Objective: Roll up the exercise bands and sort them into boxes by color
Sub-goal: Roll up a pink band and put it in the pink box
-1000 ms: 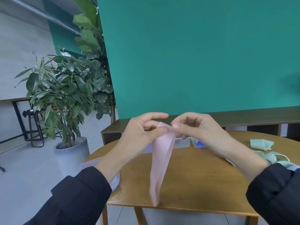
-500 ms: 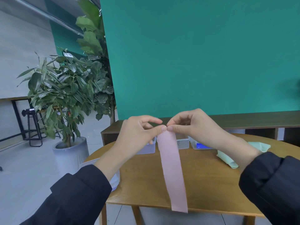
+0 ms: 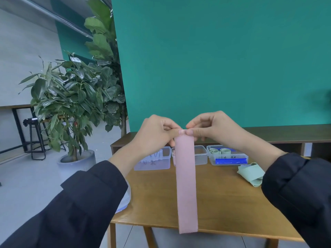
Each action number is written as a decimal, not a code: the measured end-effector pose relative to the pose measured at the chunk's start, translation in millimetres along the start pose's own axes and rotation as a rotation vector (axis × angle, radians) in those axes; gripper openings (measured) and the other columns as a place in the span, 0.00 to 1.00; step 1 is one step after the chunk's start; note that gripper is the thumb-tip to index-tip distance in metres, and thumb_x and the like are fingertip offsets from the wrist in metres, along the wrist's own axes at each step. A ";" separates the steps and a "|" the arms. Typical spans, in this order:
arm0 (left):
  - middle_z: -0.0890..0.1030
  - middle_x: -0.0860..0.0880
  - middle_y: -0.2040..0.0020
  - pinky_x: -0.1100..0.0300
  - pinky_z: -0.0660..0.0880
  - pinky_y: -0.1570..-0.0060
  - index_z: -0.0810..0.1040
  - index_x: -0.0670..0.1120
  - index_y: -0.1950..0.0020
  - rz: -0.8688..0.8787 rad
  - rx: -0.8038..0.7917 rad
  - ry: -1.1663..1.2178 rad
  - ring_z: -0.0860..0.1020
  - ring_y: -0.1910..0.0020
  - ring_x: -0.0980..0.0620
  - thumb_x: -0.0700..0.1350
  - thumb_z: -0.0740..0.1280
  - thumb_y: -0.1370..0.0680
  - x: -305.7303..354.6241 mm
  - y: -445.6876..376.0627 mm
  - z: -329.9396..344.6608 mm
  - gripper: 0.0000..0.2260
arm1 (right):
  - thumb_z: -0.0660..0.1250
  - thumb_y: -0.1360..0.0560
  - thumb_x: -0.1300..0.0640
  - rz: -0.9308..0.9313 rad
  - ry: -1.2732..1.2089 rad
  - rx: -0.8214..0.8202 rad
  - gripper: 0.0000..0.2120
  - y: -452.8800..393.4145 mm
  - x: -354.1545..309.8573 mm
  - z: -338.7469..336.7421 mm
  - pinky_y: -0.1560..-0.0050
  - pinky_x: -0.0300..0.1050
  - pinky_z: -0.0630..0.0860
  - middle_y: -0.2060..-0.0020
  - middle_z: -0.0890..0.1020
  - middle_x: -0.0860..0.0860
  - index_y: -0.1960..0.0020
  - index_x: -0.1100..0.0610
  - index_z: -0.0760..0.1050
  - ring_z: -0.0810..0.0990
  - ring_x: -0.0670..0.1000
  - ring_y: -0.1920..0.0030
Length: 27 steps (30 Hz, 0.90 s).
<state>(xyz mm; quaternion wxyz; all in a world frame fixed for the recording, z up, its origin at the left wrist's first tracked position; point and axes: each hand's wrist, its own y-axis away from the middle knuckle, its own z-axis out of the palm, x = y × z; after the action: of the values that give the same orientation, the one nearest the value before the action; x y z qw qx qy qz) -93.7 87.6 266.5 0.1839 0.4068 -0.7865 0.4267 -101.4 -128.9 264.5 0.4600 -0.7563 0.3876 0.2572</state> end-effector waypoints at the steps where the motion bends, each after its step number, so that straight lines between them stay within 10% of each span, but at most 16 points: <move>1: 0.83 0.44 0.70 0.73 0.67 0.74 0.87 0.45 0.54 -0.004 -0.003 -0.006 0.74 0.78 0.59 0.45 0.74 0.22 0.9 -2.5 -2.1 0.04 | 0.77 0.27 0.56 0.011 0.019 -0.016 0.10 -2.2 -0.5 -1.7 0.62 0.38 0.75 0.65 0.86 0.54 0.50 0.60 0.84 0.80 0.45 0.67; 27: 0.87 0.54 0.59 0.59 0.82 0.52 0.87 0.47 0.51 -0.001 0.084 -0.011 0.85 0.60 0.58 0.46 0.72 0.21 -129.8 -90.9 63.4 0.05 | 0.76 0.26 0.57 0.097 -0.010 0.102 0.07 -88.9 133.2 19.1 0.52 0.45 0.82 0.58 0.87 0.53 0.52 0.60 0.83 0.86 0.50 0.56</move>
<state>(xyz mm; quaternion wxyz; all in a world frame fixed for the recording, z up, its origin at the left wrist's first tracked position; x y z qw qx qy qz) 60.4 70.5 195.3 0.1626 0.4166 -0.7689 0.4569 46.6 -133.8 200.8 0.4870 -0.7107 0.4343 0.2628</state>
